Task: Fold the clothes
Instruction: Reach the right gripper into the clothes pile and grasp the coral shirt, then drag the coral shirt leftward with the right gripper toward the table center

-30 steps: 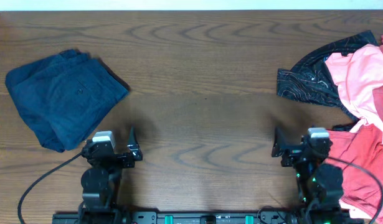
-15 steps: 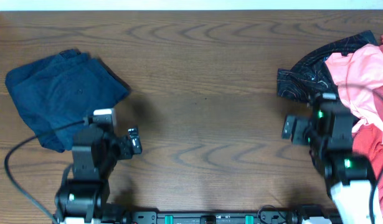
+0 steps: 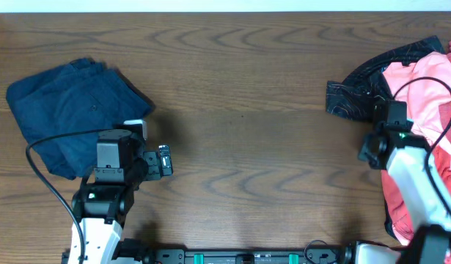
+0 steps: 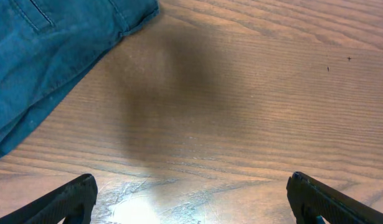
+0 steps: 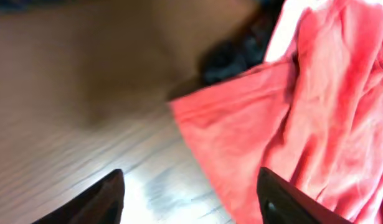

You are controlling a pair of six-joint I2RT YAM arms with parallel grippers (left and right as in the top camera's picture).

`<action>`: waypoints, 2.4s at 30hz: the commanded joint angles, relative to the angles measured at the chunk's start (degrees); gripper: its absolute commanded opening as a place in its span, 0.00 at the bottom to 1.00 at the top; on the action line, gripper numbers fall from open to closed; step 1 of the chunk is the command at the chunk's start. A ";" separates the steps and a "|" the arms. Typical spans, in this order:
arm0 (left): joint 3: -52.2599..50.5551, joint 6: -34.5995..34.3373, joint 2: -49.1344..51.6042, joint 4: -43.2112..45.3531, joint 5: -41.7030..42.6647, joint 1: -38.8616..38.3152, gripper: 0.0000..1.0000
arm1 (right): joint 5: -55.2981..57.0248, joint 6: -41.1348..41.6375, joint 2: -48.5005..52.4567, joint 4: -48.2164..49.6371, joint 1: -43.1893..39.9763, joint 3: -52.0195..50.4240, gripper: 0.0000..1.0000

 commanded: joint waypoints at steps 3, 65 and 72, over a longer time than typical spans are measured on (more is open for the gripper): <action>0.98 -0.33 0.11 0.07 0.79 0.31 0.98 | 3.06 2.69 7.82 1.60 -2.95 0.57 0.48; 0.98 -0.33 0.11 0.74 0.79 0.31 0.98 | -42.51 -13.00 9.55 14.08 48.22 38.60 0.01; 0.98 -3.13 0.09 2.67 1.09 0.28 0.98 | -37.18 -12.98 13.64 12.98 47.45 38.64 0.52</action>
